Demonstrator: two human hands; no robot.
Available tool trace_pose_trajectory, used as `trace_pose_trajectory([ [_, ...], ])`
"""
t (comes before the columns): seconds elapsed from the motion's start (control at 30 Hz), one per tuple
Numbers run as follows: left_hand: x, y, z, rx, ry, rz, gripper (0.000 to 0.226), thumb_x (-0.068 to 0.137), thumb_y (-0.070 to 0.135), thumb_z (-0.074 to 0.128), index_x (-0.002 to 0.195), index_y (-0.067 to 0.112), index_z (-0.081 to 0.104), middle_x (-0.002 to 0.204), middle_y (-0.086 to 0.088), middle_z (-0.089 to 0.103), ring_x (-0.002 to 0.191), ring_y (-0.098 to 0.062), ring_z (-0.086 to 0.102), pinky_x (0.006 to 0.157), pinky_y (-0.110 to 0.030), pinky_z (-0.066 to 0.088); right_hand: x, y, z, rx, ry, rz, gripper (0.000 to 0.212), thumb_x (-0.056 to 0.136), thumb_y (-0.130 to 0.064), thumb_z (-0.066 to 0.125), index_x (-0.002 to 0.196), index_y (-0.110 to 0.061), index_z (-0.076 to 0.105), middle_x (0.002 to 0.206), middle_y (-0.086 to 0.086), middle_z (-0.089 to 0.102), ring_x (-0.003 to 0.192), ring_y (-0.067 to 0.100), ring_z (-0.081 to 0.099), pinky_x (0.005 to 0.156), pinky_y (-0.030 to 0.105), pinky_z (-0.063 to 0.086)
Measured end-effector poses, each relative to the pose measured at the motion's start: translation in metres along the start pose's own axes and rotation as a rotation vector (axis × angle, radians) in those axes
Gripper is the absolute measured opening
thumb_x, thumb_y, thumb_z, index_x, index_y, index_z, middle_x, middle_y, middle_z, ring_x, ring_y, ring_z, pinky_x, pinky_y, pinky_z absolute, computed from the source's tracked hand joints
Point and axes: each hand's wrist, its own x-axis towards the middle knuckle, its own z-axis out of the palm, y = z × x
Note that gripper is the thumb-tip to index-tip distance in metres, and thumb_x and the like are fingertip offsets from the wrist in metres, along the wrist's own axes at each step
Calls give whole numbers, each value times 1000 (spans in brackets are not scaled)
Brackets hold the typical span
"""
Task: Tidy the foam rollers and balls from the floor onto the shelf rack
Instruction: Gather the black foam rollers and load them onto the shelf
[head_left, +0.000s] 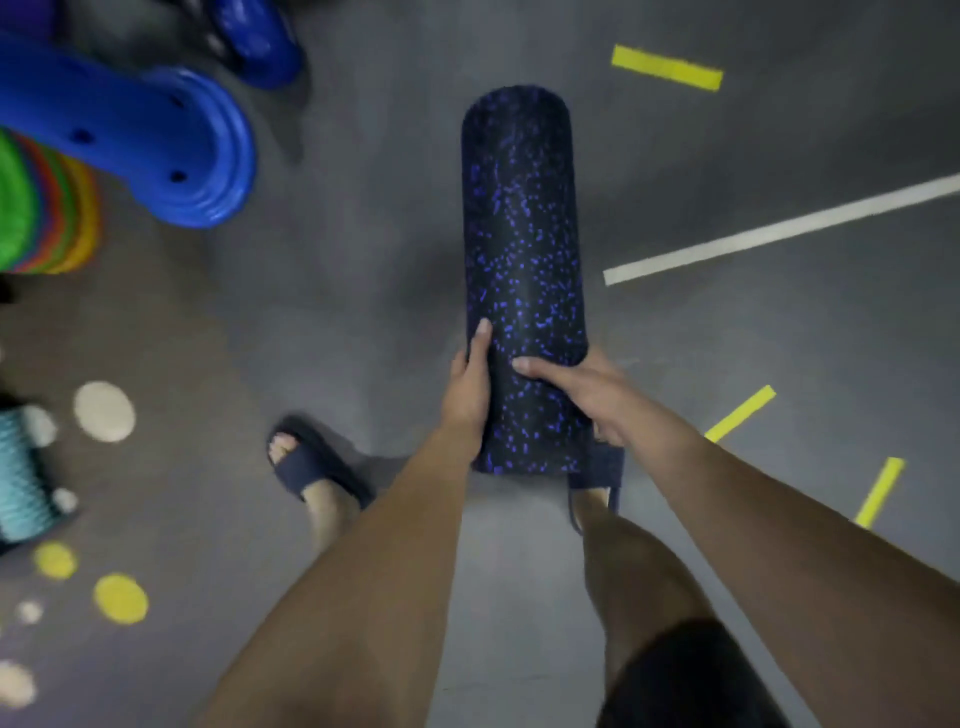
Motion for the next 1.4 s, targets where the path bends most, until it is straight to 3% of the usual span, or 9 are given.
trace_pose_trajectory([
  [0.13,-100,36,-29,-114,-202,-54,88,76,78,64,138,17,62,131,-14,69,122,-33,66,108,-52,50,-103,-40,10,-18,-115,-59,59,70,-38,92,120,-25,65,111,-5,77,95,8,75,78,25,59],
  [0.3,-179,65,-127,-226,-180,28,94,70,83,68,137,16,64,130,-11,70,121,-30,67,112,-50,46,-199,-92,114,-110,-83,-67,88,54,-55,95,128,-25,61,115,-2,77,102,18,75,93,42,60],
  [0.37,-206,72,-186,-312,-111,80,86,79,80,62,138,18,63,131,-10,70,123,-28,66,113,-47,46,-213,-106,178,-190,-61,-118,96,48,-59,97,129,-22,61,114,-2,76,99,16,76,87,38,62],
  [0.47,-221,50,-288,-445,-68,131,84,79,80,61,138,21,62,128,-4,72,119,-22,68,111,-42,48,-229,-108,285,-337,-139,-200,77,61,-48,95,125,-19,64,111,-1,77,95,13,76,76,29,62],
  [0.7,-334,-86,-563,-841,327,188,95,67,77,78,137,15,60,121,-6,75,110,-24,72,104,-41,54,-284,-36,591,-673,-509,34,96,51,-67,92,131,-25,61,113,3,77,100,24,76,97,45,58],
  [0.83,-450,-135,-658,-941,519,213,68,87,65,66,132,15,63,117,-5,76,96,-16,76,81,-24,61,-382,-13,730,-888,-777,67,89,56,-66,90,129,-20,67,116,9,76,106,28,74,103,47,54],
  [1.03,-579,-143,-735,-1192,739,386,55,93,57,64,132,18,65,113,-2,77,101,-17,75,84,-24,60,-503,-17,858,-1078,-961,-21,91,60,-68,88,134,-22,63,117,6,76,104,27,75,101,45,55],
  [1.2,-617,-152,-759,-1384,815,469,89,75,68,78,141,14,55,123,-8,74,109,-26,73,102,-41,56,-547,-8,910,-1182,-1068,-54,81,64,-68,85,131,-27,64,116,3,77,105,27,74,102,48,54],
  [1.4,-668,-145,-795,-1512,894,561,62,95,56,62,137,10,61,123,-10,74,114,-27,70,102,-37,55,-597,-7,974,-1275,-1188,-217,86,61,-74,81,129,-24,66,111,-1,78,99,24,76,97,47,57],
])
